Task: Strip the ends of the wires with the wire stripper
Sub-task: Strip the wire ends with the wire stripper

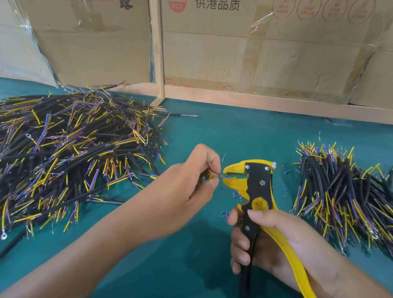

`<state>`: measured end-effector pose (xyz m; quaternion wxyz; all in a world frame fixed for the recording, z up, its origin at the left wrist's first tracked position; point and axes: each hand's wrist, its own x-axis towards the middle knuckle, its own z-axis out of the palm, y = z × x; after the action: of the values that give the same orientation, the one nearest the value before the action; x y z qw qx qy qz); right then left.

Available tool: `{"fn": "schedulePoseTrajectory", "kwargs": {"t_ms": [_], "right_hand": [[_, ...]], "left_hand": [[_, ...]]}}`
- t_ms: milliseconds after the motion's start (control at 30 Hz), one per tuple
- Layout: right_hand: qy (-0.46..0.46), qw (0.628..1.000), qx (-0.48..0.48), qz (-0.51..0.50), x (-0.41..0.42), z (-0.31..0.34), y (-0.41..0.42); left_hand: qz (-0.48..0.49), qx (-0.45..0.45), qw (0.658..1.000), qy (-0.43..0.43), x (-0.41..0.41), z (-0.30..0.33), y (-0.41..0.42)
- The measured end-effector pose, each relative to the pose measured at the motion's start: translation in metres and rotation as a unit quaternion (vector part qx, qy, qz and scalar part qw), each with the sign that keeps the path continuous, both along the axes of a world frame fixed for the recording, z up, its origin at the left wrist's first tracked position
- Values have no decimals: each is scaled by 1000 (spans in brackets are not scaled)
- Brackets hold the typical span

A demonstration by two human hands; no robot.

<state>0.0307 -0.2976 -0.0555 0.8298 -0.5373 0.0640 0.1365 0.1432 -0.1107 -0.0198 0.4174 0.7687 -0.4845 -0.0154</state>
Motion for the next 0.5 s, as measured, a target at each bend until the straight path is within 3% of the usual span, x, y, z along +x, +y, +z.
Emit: {"fn": "schedulePoseTrajectory", "kwargs": {"t_ms": [200, 500], "right_hand": [[-24, 996, -91, 3, -5, 1, -4], [-42, 994, -102, 14, -7, 3, -5]], "left_hand": [[4, 7, 1000, 21, 0, -1, 0], [2, 9, 1000, 23, -3, -1, -2]]}}
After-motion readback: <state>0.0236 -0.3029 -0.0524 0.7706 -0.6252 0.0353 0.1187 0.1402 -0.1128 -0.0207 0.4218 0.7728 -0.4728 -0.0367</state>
